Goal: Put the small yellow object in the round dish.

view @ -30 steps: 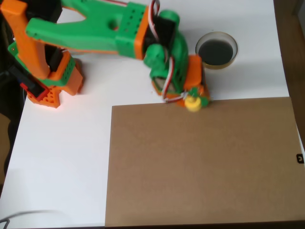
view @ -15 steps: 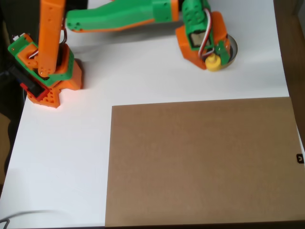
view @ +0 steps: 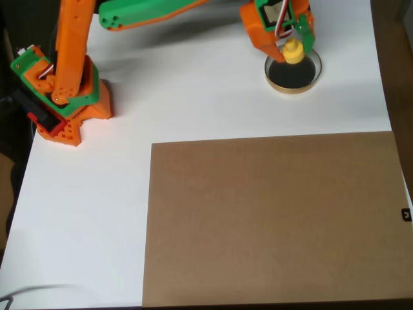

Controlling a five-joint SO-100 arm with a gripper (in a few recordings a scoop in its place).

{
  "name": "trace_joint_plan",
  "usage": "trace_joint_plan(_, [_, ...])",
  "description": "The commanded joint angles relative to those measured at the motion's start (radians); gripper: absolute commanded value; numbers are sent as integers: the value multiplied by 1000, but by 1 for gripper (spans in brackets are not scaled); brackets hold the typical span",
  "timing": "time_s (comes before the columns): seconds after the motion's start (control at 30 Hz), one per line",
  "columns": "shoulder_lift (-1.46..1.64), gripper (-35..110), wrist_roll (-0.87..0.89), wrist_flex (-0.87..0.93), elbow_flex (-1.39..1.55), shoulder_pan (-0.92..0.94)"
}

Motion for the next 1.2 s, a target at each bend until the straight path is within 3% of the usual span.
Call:
trace_joint_plan(0.0, [23, 0, -3, 20, -63, -43])
trace_joint_plan(0.53, [-54, 1, 6, -15, -54, -43])
trace_joint_plan(0.93, [-34, 22, -18, 12, -54, -32])
trace_joint_plan(1.17, [57, 26, -92, 32, -23, 25])
